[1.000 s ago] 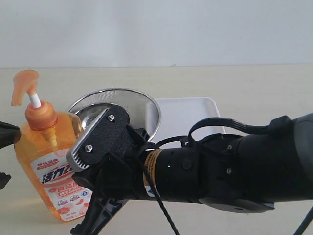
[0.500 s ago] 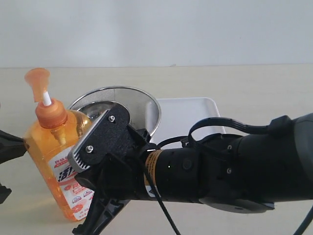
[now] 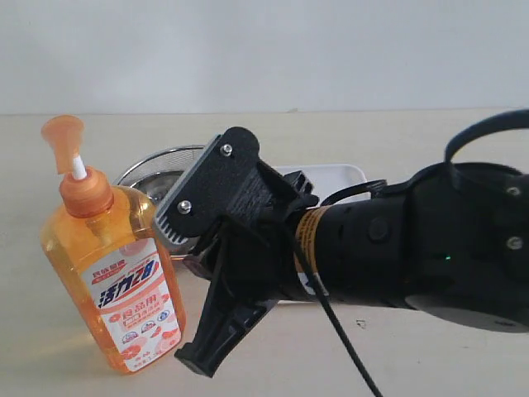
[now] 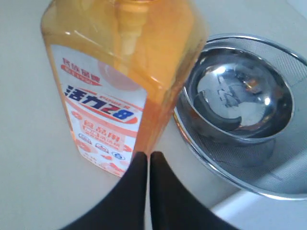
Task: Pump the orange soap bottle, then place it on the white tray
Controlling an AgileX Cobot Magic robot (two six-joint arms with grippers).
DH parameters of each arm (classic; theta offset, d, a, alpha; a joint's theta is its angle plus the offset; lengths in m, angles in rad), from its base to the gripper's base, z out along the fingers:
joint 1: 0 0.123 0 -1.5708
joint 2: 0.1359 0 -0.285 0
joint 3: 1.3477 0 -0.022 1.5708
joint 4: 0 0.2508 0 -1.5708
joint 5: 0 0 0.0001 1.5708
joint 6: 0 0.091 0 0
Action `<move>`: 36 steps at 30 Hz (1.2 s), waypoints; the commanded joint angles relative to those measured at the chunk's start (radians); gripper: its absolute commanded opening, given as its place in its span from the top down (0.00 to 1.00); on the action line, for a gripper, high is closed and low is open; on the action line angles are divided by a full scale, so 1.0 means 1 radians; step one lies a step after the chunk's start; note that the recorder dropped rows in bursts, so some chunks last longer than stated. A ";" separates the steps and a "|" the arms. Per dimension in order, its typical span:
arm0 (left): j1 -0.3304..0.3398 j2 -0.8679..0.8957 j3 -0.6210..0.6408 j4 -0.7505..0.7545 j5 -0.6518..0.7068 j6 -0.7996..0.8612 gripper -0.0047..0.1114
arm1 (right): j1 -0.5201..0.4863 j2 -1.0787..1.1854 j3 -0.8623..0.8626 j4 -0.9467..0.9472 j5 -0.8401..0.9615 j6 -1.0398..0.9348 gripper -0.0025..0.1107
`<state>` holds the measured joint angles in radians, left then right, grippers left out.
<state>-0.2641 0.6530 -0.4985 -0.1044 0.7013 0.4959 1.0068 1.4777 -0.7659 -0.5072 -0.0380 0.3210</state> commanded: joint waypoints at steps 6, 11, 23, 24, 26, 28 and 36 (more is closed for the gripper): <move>-0.003 -0.176 -0.006 -0.123 0.086 -0.134 0.85 | 0.000 -0.050 -0.002 -0.004 0.089 -0.031 0.98; -0.003 -0.178 -0.003 -0.219 0.083 -0.134 0.57 | 0.000 -0.050 -0.002 -0.004 0.089 -0.043 0.98; -0.003 -0.178 0.008 -0.290 0.055 -0.218 0.20 | -0.006 -0.050 -0.002 -0.004 0.093 -0.047 0.98; -0.003 -0.178 0.017 -0.320 0.055 -0.218 0.20 | -0.013 -0.050 -0.002 -0.004 0.090 -0.047 0.98; -0.003 -0.169 0.053 -0.362 0.044 -0.218 0.20 | -0.062 -0.050 -0.002 -0.002 0.089 -0.042 0.98; -0.003 -0.148 0.079 -0.404 -0.005 -0.199 0.20 | -0.108 -0.050 -0.002 0.000 0.089 -0.042 0.98; -0.003 0.003 0.126 -0.551 -0.134 0.011 0.20 | -0.210 -0.050 -0.002 0.000 0.019 -0.042 0.98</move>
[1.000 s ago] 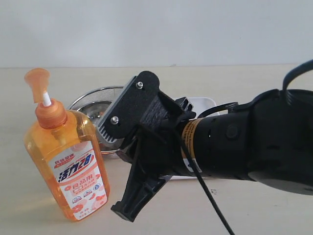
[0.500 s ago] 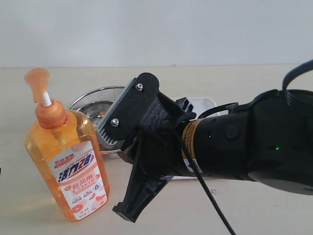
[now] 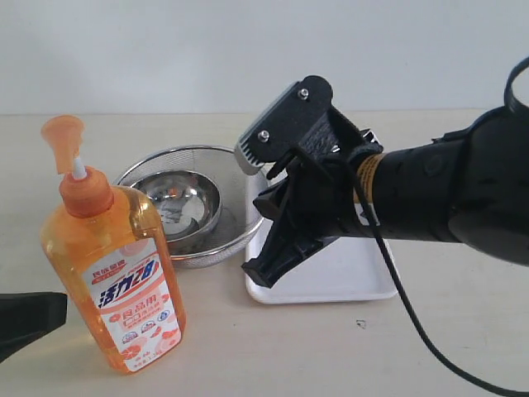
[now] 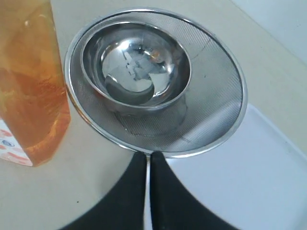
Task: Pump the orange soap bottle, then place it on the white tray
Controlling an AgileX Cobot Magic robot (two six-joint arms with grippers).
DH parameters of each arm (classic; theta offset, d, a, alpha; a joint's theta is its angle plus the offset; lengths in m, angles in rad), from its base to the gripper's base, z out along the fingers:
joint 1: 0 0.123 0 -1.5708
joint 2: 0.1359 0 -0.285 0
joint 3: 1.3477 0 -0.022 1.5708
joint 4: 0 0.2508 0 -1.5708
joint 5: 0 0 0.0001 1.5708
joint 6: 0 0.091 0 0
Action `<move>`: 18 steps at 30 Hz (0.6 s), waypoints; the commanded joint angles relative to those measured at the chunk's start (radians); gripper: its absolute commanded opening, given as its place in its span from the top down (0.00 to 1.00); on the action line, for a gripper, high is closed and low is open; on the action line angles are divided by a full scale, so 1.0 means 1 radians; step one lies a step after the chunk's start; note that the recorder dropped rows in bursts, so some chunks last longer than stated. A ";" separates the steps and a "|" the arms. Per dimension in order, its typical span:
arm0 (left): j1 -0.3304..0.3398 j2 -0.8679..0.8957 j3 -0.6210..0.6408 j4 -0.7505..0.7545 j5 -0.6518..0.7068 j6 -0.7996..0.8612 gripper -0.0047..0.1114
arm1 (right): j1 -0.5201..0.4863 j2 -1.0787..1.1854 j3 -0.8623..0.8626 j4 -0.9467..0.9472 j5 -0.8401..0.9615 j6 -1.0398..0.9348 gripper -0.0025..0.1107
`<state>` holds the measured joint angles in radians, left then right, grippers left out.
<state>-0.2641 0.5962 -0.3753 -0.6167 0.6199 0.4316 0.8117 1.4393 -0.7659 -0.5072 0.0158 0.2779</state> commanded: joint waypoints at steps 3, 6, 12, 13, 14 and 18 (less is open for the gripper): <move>-0.003 0.117 0.003 -0.038 -0.084 0.127 0.20 | -0.015 -0.012 -0.002 0.000 -0.049 -0.005 0.98; -0.003 0.157 0.003 -0.047 -0.123 0.156 0.20 | -0.015 -0.012 -0.002 0.000 -0.059 -0.006 0.98; -0.003 0.236 0.003 -0.084 -0.189 0.179 0.20 | -0.015 -0.012 -0.002 0.000 -0.079 -0.025 0.98; -0.003 0.250 0.003 -0.102 -0.194 0.193 0.20 | -0.015 -0.012 -0.002 0.000 -0.084 -0.025 0.98; -0.003 0.261 0.003 -0.120 -0.194 0.209 0.20 | -0.015 -0.012 -0.002 0.000 -0.091 -0.025 0.98; -0.003 0.306 0.003 -0.269 -0.194 0.369 0.20 | -0.015 -0.012 -0.002 0.000 -0.122 -0.025 0.98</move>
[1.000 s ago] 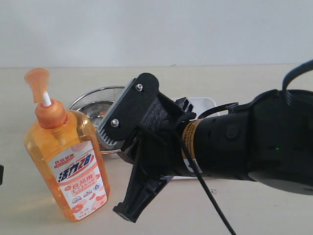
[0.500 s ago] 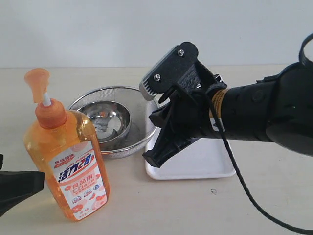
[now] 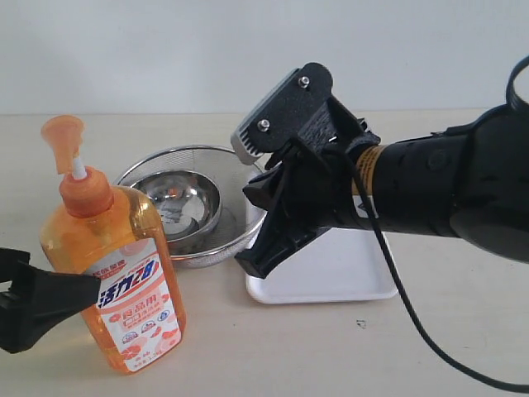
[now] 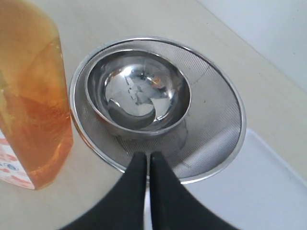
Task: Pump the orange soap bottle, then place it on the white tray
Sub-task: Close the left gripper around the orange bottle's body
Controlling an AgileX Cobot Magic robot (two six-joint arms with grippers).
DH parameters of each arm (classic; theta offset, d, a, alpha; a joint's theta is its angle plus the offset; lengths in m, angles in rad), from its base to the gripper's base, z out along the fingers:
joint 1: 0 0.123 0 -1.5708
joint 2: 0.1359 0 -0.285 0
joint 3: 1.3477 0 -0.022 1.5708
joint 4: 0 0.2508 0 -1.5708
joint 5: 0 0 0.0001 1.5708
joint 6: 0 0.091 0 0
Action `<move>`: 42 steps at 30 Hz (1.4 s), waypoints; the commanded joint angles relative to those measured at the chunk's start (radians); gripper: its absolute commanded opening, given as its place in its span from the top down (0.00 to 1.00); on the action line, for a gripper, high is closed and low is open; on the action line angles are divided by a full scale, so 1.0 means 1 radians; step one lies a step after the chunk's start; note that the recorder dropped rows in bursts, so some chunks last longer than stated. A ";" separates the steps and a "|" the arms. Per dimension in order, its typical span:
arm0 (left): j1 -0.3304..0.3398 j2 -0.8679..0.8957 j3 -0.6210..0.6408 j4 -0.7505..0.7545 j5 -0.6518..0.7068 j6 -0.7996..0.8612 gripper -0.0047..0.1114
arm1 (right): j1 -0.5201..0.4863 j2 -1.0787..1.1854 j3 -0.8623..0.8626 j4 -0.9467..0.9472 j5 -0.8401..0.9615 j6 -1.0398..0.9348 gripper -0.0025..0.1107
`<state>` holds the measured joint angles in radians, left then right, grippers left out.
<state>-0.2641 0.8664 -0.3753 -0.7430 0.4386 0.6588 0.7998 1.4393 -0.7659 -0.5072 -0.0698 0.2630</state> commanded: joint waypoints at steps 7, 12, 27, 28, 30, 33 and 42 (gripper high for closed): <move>-0.003 0.077 0.003 -0.298 -0.037 0.411 0.20 | -0.006 -0.010 -0.004 0.000 -0.084 -0.010 0.98; -0.003 0.088 0.003 -0.298 -0.070 0.464 0.20 | -0.077 0.005 -0.004 0.014 -0.176 -0.008 0.98; -0.003 0.088 0.003 -0.341 -0.074 0.538 0.20 | -0.110 0.189 -0.138 -0.353 -0.322 0.343 0.98; -0.003 0.088 0.003 -0.341 -0.076 0.543 0.20 | -0.110 0.191 -0.144 -0.411 -0.351 0.400 0.98; -0.003 0.098 0.003 -0.341 -0.080 0.545 0.20 | -0.110 0.193 -0.144 -0.467 -0.399 0.448 0.98; -0.003 0.130 0.003 -0.342 -0.082 0.545 0.20 | -0.102 0.200 -0.144 -0.478 -0.412 0.465 0.98; -0.003 0.214 0.003 -0.561 -0.088 0.790 0.20 | -0.102 0.239 -0.144 -0.583 -0.495 0.559 0.98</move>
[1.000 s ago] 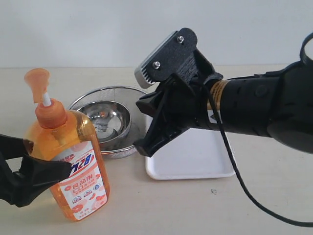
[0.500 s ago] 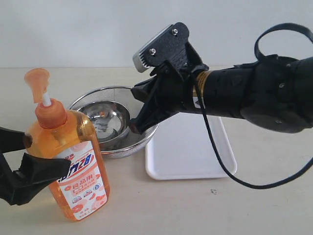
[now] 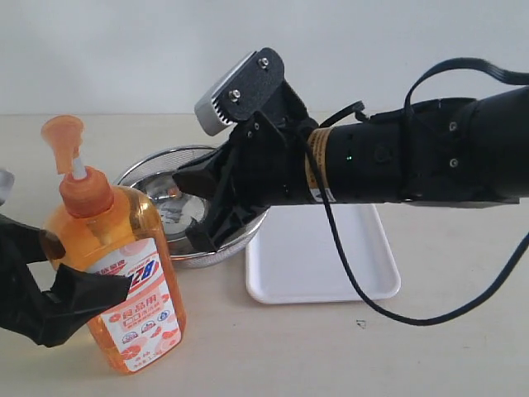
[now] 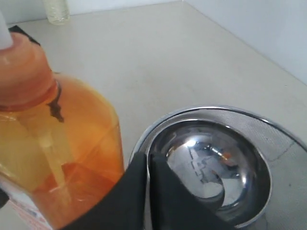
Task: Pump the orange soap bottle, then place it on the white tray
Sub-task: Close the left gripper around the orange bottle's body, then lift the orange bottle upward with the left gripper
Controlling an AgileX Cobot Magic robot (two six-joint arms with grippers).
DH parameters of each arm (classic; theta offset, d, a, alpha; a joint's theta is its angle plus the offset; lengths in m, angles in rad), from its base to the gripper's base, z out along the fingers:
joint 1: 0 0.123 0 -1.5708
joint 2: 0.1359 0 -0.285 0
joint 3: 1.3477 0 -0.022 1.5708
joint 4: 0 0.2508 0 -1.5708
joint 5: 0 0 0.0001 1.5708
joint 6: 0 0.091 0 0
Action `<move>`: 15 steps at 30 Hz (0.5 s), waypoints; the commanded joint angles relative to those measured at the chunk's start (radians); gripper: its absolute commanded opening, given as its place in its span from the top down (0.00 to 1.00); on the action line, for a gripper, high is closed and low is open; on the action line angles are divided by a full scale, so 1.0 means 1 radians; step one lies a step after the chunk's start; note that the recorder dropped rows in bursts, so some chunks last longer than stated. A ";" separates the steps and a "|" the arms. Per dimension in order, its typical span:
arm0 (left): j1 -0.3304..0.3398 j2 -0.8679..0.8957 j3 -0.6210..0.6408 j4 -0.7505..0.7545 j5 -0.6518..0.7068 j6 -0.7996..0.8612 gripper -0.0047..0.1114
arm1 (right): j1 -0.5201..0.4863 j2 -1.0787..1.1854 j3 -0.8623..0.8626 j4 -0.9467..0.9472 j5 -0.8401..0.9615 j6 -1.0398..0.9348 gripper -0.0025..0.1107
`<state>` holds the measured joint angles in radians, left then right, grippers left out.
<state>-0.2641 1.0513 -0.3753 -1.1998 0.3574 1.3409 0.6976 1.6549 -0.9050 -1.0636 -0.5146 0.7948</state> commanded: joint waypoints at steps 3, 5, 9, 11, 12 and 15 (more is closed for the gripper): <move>-0.003 0.060 0.003 -0.138 -0.007 0.149 0.20 | 0.001 0.044 -0.005 -0.048 -0.092 0.041 0.98; -0.003 0.076 0.003 -0.168 -0.007 0.178 0.20 | 0.001 0.048 -0.005 -0.074 -0.120 0.055 0.98; -0.003 0.109 0.003 -0.259 -0.009 0.264 0.20 | 0.003 0.053 -0.005 -0.104 -0.172 0.094 0.98; -0.003 0.122 0.003 -0.307 -0.009 0.309 0.20 | 0.016 0.053 -0.005 -0.123 -0.167 0.097 0.98; -0.003 0.127 0.003 -0.324 -0.009 0.332 0.20 | 0.023 0.053 -0.005 -0.125 -0.164 0.097 0.98; -0.003 0.131 0.003 -0.387 -0.011 0.387 0.20 | 0.052 0.053 -0.005 -0.139 -0.144 0.107 0.98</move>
<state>-0.2641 1.1741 -0.3753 -1.5120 0.3507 1.6716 0.7184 1.7049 -0.9050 -1.1708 -0.6301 0.8944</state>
